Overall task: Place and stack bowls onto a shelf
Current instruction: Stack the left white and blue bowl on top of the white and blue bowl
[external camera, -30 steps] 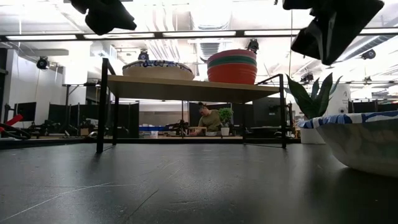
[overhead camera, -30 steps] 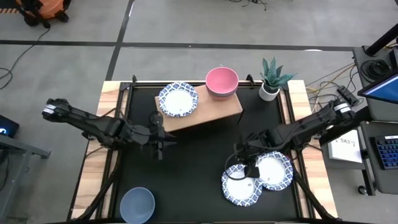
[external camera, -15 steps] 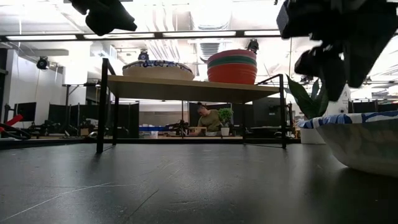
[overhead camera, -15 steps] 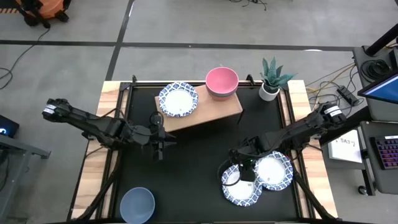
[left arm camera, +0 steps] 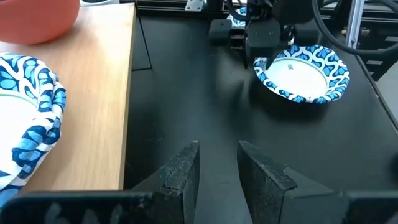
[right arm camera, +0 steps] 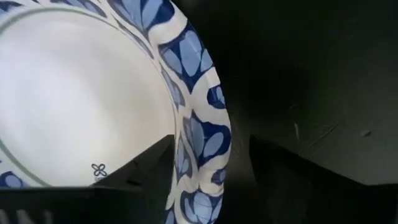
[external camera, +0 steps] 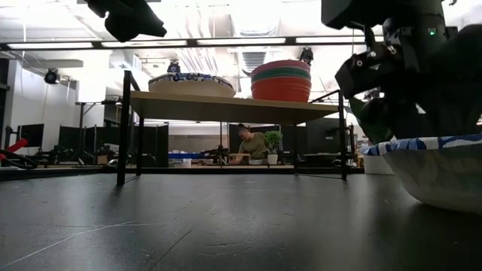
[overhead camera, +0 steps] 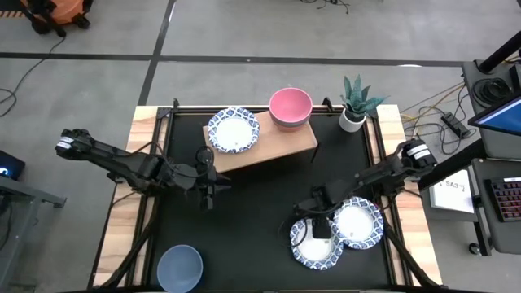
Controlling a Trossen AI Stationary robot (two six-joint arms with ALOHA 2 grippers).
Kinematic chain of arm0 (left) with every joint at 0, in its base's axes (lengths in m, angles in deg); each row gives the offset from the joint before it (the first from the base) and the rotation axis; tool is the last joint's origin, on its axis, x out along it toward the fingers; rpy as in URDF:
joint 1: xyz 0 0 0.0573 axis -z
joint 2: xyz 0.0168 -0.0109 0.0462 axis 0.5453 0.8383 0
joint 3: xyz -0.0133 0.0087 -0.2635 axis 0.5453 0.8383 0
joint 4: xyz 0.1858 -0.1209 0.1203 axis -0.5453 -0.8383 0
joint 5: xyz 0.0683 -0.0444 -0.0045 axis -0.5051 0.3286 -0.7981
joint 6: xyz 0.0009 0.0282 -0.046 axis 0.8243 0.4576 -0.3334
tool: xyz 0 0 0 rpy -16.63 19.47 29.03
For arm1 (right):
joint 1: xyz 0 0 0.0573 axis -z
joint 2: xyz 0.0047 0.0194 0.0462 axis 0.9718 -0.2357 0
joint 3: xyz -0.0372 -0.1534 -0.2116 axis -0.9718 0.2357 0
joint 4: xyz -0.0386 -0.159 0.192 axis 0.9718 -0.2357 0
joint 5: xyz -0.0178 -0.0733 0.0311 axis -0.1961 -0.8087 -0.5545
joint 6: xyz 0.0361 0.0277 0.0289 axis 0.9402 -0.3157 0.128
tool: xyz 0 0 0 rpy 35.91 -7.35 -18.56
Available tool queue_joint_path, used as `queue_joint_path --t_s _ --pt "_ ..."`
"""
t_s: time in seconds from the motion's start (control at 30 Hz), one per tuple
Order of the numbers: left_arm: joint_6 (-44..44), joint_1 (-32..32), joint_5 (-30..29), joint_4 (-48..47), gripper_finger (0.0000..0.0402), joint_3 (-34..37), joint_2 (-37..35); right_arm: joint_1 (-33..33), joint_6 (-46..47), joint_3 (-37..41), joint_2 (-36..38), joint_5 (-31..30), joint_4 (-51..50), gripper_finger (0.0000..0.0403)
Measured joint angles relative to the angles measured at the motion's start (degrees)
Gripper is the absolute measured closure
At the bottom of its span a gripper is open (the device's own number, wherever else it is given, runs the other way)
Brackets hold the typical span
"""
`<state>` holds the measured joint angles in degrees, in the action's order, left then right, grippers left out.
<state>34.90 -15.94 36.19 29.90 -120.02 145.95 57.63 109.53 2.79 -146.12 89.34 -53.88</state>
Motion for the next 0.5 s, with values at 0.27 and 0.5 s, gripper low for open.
queue_joint_path --t_s 0.27,0.5 --pt "2.59 0.00 -0.35 0.02 0.0311 0.00 -0.27 0.28 0.26 -0.01 1.20 2.78 0.35 0.0359" --pt "8.76 0.02 -3.41 0.26 0.0311 0.00 -3.39 3.57 6.33 -0.09 6.83 7.22 1.53 0.0389"
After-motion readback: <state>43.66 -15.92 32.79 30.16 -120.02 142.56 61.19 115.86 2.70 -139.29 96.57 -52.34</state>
